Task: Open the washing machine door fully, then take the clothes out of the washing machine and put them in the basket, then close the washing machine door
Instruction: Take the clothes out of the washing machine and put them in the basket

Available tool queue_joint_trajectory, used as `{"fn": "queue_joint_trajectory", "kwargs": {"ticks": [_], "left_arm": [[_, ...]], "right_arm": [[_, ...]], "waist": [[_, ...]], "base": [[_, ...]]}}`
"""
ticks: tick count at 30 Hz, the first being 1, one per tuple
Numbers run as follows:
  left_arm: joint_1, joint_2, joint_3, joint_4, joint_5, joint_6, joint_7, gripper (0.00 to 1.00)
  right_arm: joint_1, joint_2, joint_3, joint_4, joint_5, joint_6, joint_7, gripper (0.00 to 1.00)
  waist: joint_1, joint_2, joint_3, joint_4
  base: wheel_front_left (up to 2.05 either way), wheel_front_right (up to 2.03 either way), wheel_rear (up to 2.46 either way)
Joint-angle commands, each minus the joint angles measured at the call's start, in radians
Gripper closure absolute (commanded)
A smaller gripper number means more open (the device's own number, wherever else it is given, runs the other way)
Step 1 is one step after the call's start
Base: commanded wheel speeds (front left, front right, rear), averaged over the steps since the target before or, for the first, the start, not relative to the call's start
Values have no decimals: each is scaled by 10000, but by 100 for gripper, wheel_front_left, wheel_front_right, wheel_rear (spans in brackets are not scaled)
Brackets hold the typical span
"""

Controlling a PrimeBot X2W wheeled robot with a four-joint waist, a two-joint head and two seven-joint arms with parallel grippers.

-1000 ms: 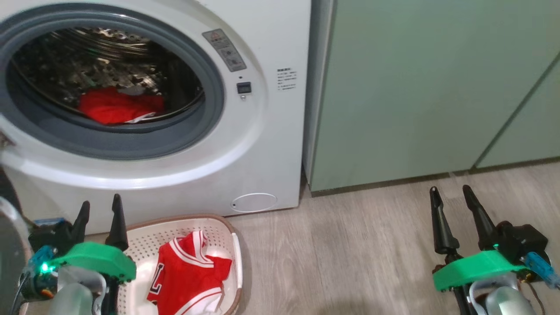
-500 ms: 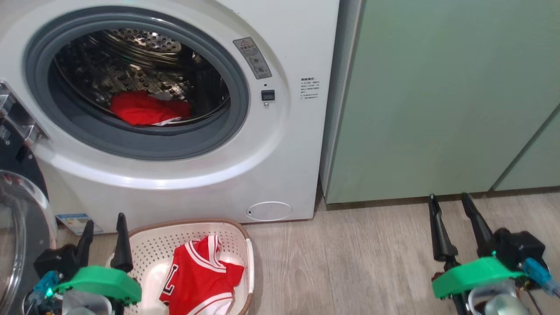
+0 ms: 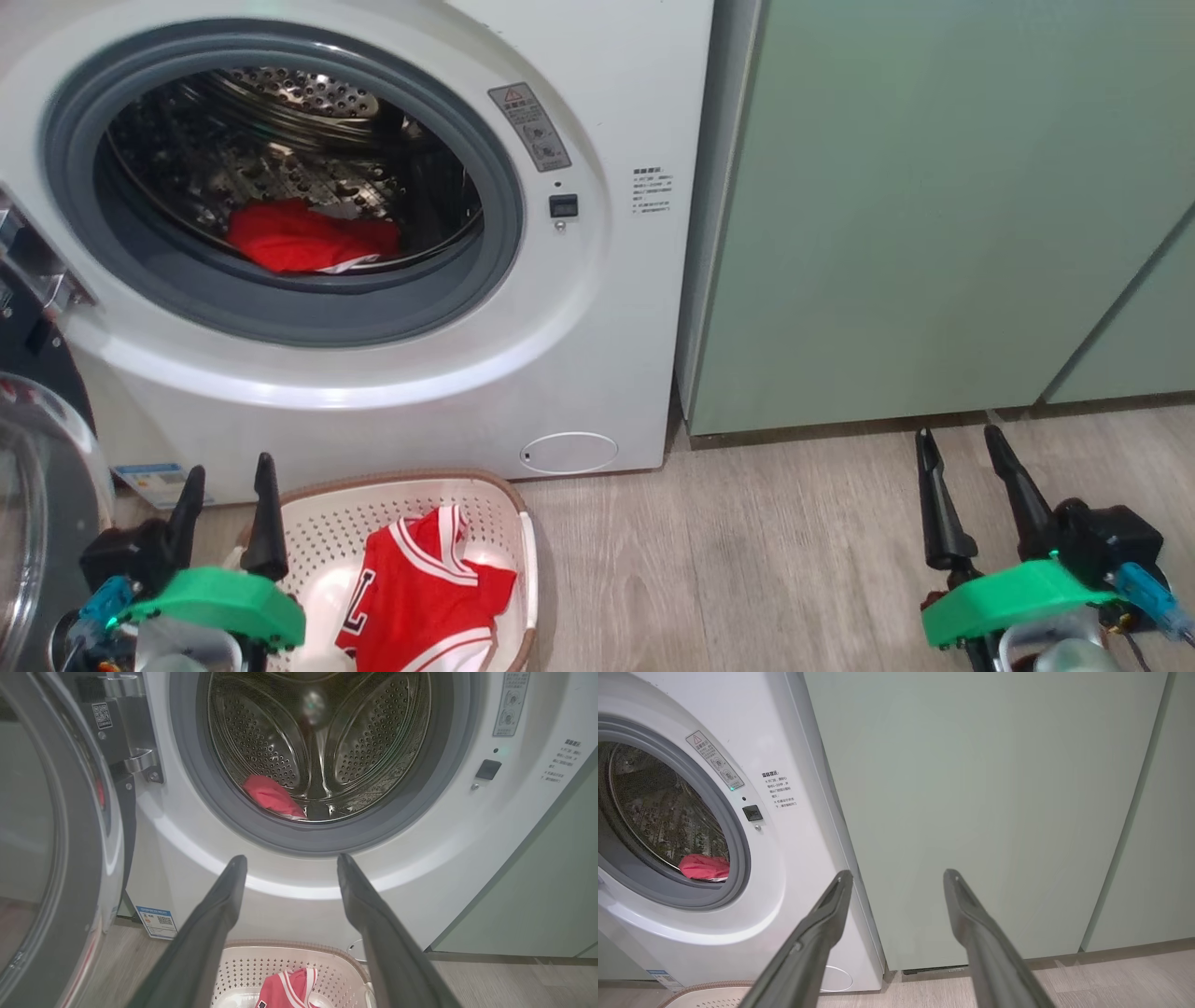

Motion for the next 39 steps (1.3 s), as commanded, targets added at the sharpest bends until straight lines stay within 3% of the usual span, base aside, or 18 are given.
{"fn": "queue_joint_trajectory", "kwargs": {"ticks": [1,10,15,23,29,39], "left_arm": [[-366,203,362,-313,66,-35,-95,0],[-737,383,15,309,199,-54,-51,0],[-1760,582,-610,1319,73,-61,827,0],[-4472,1080,-1469,2644,-232,-63,3327,0],[-7043,1540,-1709,3645,-113,78,4581,0],[-10079,2601,-2061,5444,582,722,4999,0]], "right_arm": [[-197,-31,196,-283,23,-7,-63,0],[-263,-63,191,-274,40,-7,-63,0],[-350,-58,144,-246,39,-7,-63,0],[-928,85,233,-360,66,-7,-63,0],[-1460,185,206,-463,90,-7,-63,0],[-2317,304,531,-630,142,-7,-63,0]], "waist": [[0,-1,9,-16],[0,-1,246,-127],[0,-1,743,-305],[0,-1,2066,-939],[0,-1,3238,-1339],[0,-1,4671,-1987]], "base": [[0,0,0],[0,0,0],[0,0,0],[0,0,0],[0,0,0],[0,0,0]]}}
